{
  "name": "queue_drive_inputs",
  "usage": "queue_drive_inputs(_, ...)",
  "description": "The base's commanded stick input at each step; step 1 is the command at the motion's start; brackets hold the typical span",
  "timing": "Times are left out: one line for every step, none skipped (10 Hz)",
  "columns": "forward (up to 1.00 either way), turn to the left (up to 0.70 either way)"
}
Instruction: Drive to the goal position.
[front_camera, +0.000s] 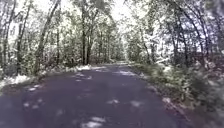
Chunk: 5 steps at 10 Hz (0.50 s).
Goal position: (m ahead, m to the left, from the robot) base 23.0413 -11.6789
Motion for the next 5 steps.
queue_drive_inputs(0.45, 0.00)
queue_drive_inputs(0.45, 0.00)
queue_drive_inputs(0.45, 0.00)
queue_drive_inputs(0.45, 0.00)
queue_drive_inputs(0.45, 0.00)
